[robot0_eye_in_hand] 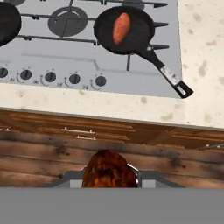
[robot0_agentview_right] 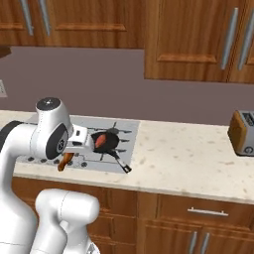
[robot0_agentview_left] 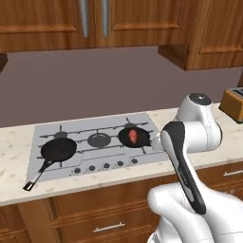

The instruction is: Place both pans onto different burners. Then place the sweet potato and the chicken drumstick on different pans.

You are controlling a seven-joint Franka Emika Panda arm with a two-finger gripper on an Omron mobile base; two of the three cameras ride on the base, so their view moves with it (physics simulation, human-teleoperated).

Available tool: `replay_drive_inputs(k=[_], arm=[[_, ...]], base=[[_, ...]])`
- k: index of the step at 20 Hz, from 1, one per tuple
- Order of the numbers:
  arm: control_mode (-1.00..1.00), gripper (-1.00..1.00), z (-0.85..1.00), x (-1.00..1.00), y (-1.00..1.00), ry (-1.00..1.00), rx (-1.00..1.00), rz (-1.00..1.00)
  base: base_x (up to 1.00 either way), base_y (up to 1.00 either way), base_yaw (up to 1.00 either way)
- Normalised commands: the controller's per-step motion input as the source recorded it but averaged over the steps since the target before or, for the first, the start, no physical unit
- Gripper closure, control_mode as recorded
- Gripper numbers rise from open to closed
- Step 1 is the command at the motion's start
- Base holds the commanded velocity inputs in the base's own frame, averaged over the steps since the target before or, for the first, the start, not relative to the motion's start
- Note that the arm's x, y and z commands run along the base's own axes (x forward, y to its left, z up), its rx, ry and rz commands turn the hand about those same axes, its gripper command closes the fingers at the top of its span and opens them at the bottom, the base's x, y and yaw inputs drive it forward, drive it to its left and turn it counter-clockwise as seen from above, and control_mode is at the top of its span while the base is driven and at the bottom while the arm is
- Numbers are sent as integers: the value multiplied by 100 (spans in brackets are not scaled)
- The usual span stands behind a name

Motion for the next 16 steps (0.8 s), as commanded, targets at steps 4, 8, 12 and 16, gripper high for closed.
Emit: replay_drive_inputs(k=[4,8,12,16], arm=[[100,100,0,0,0,0,0,0],[100,100,0,0,0,0,0,0],[100,100,0,0,0,0,0,0],[100,100,0,0,0,0,0,0]], base=[[-13,88,-2],[0,73,0],[11,65,0],[32,53,0]])
